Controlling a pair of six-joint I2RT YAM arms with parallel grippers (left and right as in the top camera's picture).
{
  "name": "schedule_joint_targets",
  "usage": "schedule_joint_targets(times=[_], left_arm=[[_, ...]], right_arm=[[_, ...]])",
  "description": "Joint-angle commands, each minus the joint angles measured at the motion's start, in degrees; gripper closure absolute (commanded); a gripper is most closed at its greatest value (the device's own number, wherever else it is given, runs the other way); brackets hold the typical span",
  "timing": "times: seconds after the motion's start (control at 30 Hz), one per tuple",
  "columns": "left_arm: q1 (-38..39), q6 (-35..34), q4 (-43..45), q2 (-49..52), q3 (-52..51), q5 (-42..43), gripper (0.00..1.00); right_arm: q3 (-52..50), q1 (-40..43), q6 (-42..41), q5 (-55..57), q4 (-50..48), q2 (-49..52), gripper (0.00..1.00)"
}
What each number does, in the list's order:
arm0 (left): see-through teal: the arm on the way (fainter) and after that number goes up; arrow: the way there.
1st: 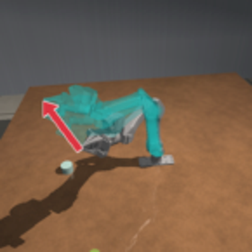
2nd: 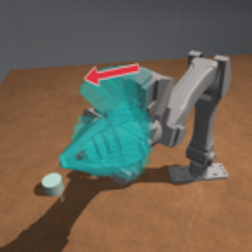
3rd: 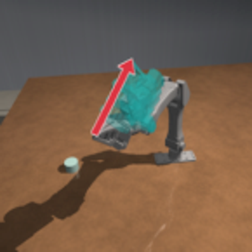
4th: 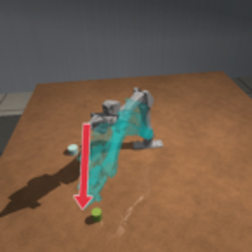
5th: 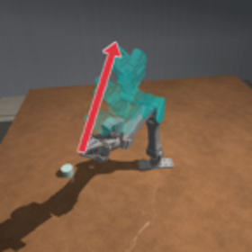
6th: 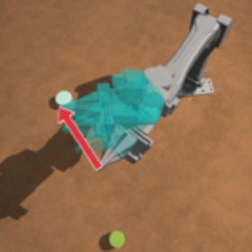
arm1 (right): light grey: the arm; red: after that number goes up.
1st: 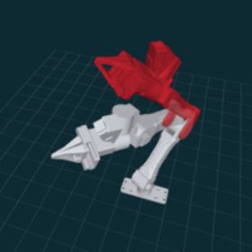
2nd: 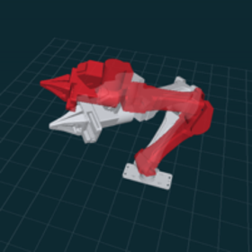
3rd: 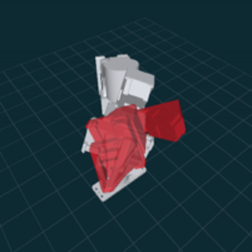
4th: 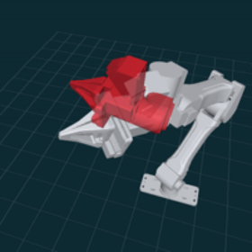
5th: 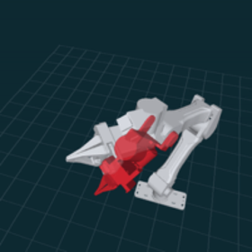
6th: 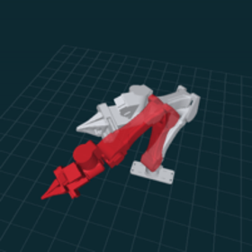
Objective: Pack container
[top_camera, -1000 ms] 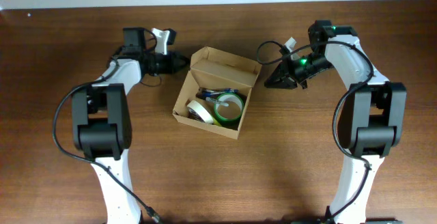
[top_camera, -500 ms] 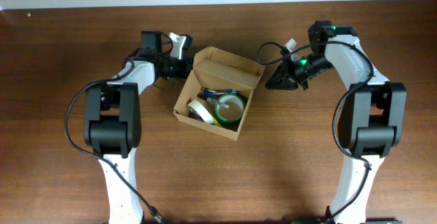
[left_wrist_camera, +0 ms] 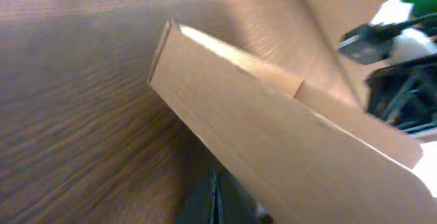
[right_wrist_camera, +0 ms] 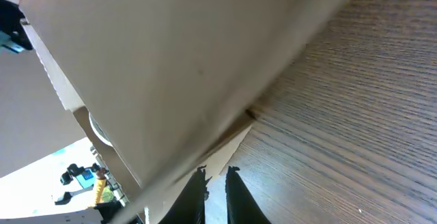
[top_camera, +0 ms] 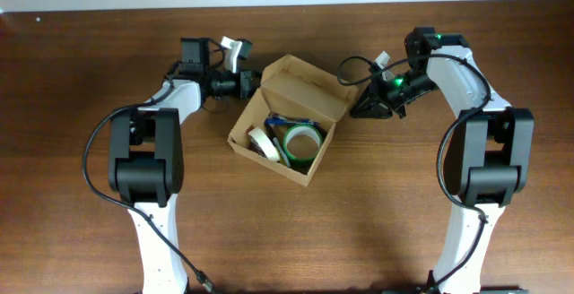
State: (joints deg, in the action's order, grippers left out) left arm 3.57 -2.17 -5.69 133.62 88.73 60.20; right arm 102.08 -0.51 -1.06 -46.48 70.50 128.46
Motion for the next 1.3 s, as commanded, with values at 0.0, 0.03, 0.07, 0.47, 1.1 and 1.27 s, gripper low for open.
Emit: schedule_joint_targets(times=[0.0,0.03,0.07,0.47,1.1,1.27], left_arm=[[-1.2,-2.8,2.0,0.4,0.6,7.2,0.98],[-1.3,-3.2,2.6,0.4,0.6,8.2,0.98],[-1.4,-3.5,3.2,0.4,0.6,9.1,0.98],[-1.6,-3.8,4.2,0.4,0.6,10.6,0.98],[-3.8,-3.8,2.8,0.4,0.6,6.4,0.98],[-3.9,-3.8,1.9,0.4,0.6,6.4,0.98]], right_arm=[[0.2,0.2,0.3,0.7,0.4,-1.8,0.89],[0.2,0.2,0.3,0.7,0.5,-1.8,0.89],[0.2,0.2,0.3,0.7,0.6,-1.8,0.89],[0.2,0.2,0.3,0.7,0.6,-1.8,0.77],[0.2,0.3,-2.9,2.2,-3.1,-1.8,0.60],[0.2,0.4,-3.5,2.2,-3.5,-1.8,0.59]])
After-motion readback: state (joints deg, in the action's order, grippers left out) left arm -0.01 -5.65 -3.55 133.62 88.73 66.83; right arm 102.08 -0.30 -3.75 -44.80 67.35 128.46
